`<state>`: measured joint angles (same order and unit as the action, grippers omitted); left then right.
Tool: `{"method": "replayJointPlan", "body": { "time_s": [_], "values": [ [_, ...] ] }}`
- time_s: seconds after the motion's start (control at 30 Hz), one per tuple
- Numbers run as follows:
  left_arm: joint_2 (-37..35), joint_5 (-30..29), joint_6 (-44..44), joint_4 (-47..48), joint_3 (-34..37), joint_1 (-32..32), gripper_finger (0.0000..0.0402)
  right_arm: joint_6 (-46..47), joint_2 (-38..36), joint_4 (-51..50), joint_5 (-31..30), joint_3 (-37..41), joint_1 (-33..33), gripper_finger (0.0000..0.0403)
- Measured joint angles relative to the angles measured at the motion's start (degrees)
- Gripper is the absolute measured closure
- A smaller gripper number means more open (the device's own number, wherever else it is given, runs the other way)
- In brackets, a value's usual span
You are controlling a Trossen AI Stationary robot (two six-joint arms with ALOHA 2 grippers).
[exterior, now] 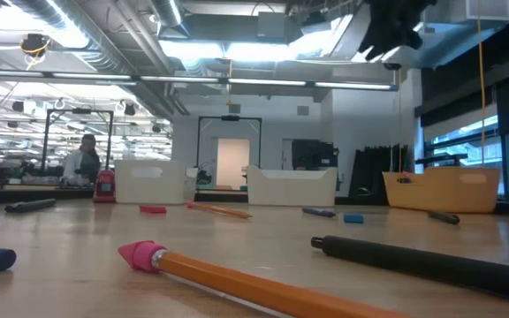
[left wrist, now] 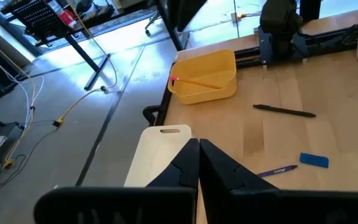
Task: Sort crayons/erasers/pens/pencils in bins
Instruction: Put the top red eraser into the left white bin
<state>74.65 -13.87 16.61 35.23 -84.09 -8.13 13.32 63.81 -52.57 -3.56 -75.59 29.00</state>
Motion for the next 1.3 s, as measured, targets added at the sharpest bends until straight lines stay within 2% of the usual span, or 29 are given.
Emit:
{"method": "replayJointPlan", "body": {
  "time_s": [0.17,0.5,0.7,0.93,1.1,1.2,1.3],
  "values": [
    [0.0,0.0,0.3,-2.4,0.0,0.1,0.0401,-7.9,0.5,-0.3,6.9,0.0,-8.2,0.0254],
    [-0.2,-0.2,-7.3,1.1,0.0,0.4,0.0401,-6.7,1.0,-0.2,6.7,0.0,-18.1,0.0254],
    [-2.6,-0.2,-9.0,7.7,0.0,3.1,0.0401,6.7,2.0,-0.2,6.5,0.0,-24.0,0.0254],
    [-5.0,-0.2,-17.2,18.8,0.0,5.1,0.0401,29.5,6.3,-1.9,4.7,0.0,-31.0,0.0254],
    [-5.1,0.0,-20.9,21.6,0.0,5.2,0.0401,41.7,9.9,-2.0,5.3,0.0,-33.9,0.0254],
    [-4.8,4.1,-22.3,22.0,0.0,5.2,0.0401,46.0,11.1,-3.5,5.2,0.0,-34.6,0.0254],
    [-4.8,8.6,-24.3,22.0,0.0,5.3,0.0401,46.2,11.8,-5.2,5.2,0.0,-35.2,0.0253]
  ]
}}
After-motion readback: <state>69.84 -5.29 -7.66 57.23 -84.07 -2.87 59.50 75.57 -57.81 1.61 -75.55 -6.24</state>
